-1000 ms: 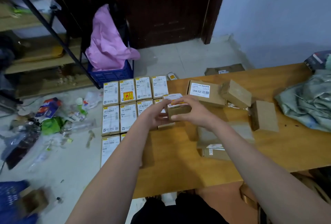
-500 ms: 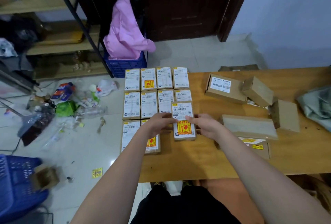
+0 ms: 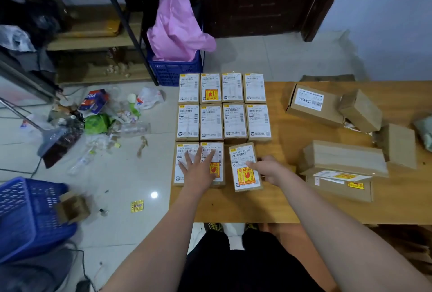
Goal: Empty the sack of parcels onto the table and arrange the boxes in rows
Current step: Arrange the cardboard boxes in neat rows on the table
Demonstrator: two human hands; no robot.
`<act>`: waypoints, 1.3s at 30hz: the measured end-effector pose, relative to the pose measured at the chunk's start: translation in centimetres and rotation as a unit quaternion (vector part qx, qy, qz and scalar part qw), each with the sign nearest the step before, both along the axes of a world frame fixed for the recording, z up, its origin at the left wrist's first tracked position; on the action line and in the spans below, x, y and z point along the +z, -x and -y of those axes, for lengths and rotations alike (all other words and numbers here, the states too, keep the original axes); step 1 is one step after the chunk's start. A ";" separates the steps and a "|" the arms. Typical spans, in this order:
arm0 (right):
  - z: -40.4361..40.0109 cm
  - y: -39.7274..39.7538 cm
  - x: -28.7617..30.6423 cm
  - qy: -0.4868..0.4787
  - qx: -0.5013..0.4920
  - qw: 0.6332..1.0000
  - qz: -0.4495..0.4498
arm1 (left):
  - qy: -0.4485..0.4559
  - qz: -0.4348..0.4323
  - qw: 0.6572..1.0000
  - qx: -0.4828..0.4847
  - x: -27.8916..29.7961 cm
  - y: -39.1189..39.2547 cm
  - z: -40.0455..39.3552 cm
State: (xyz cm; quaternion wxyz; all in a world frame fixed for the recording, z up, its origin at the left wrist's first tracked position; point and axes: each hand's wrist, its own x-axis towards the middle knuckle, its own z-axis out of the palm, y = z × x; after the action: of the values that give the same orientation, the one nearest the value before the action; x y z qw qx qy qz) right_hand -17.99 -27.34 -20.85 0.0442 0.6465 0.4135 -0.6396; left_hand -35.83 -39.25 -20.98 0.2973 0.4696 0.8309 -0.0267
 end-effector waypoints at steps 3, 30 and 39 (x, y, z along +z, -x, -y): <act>0.3 0.4 -1.4 -0.014 -0.024 0.999 0.019 | 0.007 0.007 1.000 0.000 -0.3 0.1 -0.1; -0.2 2.8 -0.2 -0.109 0.002 0.992 0.062 | -0.032 0.000 0.997 0.072 0.5 0.3 -1.0; -7.3 0.9 4.8 -0.207 0.002 0.977 0.050 | -0.139 0.105 0.982 0.070 4.0 -4.1 -10.4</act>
State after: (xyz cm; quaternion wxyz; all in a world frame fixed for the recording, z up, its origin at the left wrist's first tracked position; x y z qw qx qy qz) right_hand -18.92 -20.08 -16.05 -0.0692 0.6719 0.5356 -0.5068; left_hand -31.70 -28.89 -16.96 0.3156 0.4471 0.8216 0.1596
